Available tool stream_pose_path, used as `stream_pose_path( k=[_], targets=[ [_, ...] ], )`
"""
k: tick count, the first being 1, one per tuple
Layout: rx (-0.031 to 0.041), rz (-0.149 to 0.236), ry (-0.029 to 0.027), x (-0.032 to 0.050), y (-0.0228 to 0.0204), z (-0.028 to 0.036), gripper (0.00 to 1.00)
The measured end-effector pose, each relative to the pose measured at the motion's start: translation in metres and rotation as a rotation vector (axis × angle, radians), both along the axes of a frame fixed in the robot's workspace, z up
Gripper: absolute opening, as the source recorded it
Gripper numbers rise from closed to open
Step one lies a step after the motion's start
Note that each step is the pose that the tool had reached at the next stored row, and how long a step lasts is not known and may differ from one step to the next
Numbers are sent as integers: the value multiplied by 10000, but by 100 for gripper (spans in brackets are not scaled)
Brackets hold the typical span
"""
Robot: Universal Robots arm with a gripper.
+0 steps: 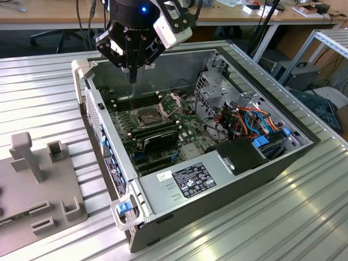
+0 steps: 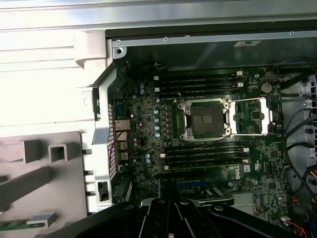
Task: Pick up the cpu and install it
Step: 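Reach for the cpu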
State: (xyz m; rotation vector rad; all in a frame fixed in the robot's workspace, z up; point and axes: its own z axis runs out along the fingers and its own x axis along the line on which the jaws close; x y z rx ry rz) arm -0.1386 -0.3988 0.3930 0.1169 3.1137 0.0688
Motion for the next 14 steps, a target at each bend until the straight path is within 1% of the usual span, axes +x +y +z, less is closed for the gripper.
stream_pose_path(
  k=[14],
  targets=[
    [0, 1, 0, -25, 0, 0, 11]
  ],
)
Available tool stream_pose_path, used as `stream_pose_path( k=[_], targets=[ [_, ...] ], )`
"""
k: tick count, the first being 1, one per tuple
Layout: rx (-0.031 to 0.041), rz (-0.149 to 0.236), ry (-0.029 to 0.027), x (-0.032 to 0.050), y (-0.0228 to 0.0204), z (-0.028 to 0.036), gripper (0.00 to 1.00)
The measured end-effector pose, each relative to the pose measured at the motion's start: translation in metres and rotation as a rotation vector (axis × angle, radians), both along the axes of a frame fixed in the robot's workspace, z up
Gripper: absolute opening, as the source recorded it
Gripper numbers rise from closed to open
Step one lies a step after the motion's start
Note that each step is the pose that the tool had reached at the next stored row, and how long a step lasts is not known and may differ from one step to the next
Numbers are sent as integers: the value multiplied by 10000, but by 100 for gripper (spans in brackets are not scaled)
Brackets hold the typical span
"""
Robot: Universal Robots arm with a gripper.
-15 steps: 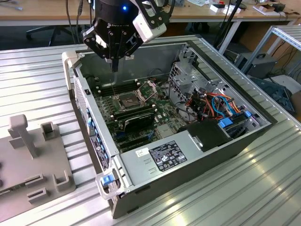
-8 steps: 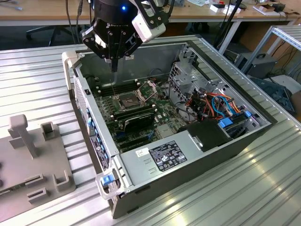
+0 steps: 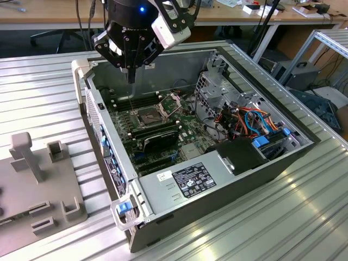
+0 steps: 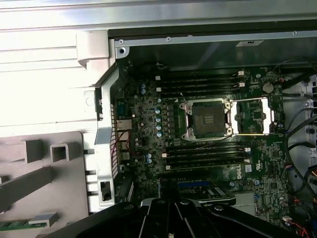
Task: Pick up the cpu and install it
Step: 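Reach for the cpu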
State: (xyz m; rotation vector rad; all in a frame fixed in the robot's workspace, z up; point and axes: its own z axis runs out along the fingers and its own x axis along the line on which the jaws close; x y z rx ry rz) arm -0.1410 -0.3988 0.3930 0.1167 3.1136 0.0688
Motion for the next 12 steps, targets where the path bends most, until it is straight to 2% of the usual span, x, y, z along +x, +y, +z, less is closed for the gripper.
stream_pose_path(
  k=[12],
  targets=[
    [0, -2, 1, -33, 0, 0, 11]
  ],
)
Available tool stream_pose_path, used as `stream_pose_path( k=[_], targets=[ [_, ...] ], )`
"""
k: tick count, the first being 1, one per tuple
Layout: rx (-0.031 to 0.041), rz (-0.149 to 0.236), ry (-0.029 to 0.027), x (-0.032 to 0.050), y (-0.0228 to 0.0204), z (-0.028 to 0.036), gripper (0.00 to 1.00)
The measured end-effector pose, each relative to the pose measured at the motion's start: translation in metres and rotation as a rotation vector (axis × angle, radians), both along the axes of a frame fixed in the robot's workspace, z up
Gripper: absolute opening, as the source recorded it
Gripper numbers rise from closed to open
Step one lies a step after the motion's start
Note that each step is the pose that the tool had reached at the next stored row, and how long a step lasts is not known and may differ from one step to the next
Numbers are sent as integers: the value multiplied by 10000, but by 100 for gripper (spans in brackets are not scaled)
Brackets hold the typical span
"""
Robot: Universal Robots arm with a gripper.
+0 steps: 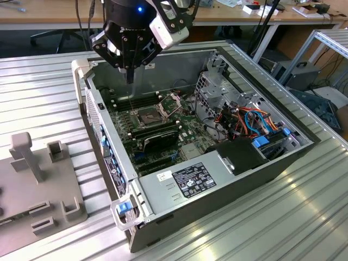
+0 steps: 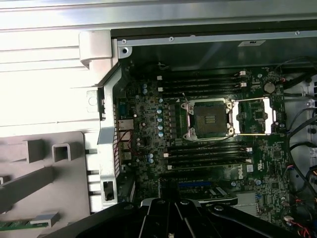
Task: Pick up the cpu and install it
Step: 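Reach for the cpu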
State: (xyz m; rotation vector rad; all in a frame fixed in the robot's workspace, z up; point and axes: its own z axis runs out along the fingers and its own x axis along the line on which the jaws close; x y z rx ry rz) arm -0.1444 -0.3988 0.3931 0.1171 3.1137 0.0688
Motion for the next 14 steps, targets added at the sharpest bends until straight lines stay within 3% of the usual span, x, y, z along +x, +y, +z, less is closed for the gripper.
stream_pose_path(
  k=[14],
  targets=[
    [-1, 3, 0, -103, 0, 0, 11]
  ],
)
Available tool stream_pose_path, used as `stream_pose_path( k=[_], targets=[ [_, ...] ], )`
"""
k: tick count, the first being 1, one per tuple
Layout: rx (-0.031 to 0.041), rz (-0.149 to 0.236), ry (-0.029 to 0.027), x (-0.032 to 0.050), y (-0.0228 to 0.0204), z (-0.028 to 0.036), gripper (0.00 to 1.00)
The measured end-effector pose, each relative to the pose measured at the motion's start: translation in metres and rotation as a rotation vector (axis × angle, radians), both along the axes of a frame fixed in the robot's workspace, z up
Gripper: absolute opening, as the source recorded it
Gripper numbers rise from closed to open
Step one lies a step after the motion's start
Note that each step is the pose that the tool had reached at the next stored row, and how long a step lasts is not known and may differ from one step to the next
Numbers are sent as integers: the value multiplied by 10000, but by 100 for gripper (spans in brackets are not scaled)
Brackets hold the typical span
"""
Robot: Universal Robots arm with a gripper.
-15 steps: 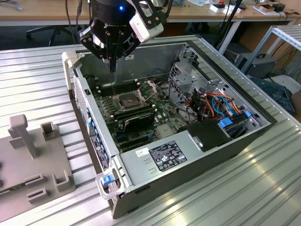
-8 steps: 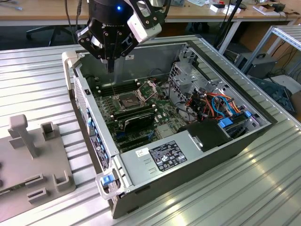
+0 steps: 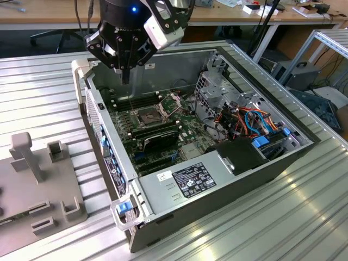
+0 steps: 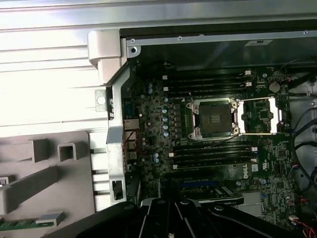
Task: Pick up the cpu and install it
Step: 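Reach for the cpu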
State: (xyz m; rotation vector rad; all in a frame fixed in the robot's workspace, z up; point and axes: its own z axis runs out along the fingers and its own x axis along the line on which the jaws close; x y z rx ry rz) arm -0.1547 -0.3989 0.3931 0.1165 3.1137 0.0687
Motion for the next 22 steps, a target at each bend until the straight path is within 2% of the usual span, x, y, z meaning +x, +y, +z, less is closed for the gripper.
stream_pose_path(
  k=[6, 11, 22],
  targets=[
    [2, 0, 0, -107, 0, -1, 11],
    [2, -1, -1, -228, 1, -2, 11],
    [1, 0, -1, -257, 0, -2, 11]
  ],
)
